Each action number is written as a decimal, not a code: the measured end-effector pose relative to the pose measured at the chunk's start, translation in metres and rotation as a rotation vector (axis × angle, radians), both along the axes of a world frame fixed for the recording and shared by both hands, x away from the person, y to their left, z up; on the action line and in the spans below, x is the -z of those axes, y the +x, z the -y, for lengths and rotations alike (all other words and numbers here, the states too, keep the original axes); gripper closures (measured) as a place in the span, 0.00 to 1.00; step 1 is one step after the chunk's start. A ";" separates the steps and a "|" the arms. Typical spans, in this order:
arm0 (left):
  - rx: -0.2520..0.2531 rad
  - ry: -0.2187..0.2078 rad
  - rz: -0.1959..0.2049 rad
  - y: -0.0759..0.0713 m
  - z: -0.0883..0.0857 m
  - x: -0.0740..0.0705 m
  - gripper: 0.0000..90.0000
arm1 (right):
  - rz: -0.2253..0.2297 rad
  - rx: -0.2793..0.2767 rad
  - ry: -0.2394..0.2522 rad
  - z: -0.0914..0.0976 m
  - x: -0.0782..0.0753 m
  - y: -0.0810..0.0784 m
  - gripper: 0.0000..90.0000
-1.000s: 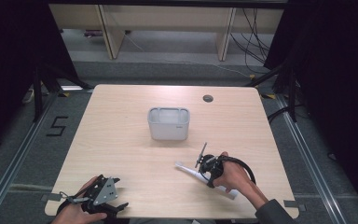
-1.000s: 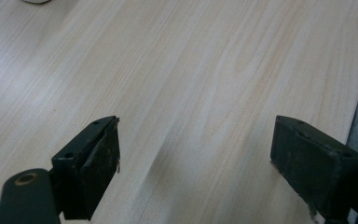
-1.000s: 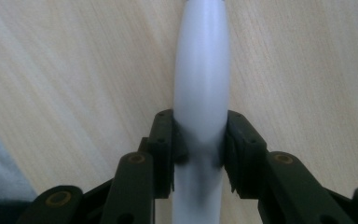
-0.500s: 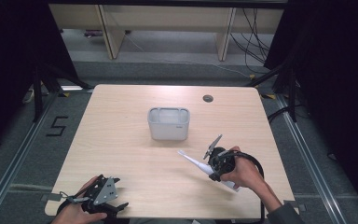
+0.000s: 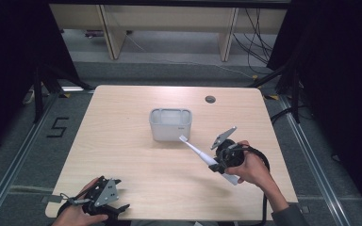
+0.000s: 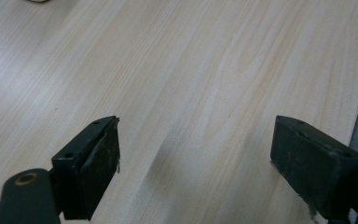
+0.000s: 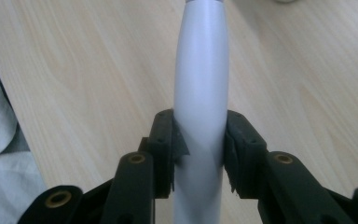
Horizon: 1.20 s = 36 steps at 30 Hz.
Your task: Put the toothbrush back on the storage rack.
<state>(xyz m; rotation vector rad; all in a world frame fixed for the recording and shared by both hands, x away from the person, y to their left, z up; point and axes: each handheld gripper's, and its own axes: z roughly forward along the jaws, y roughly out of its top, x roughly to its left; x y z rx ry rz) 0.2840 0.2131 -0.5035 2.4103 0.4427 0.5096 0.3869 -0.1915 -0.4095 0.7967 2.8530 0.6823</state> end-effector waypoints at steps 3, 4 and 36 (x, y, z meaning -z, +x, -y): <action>-0.003 0.000 -0.003 0.000 0.000 0.001 0.17 | 0.005 0.024 0.031 0.003 -0.003 0.001 0.74; -0.003 0.001 -0.001 0.000 0.000 0.001 0.17 | 0.011 0.027 0.056 0.006 -0.005 0.004 0.74; -0.001 -0.002 -0.001 0.000 0.001 0.001 0.17 | 0.292 0.206 0.495 0.017 -0.011 0.034 0.74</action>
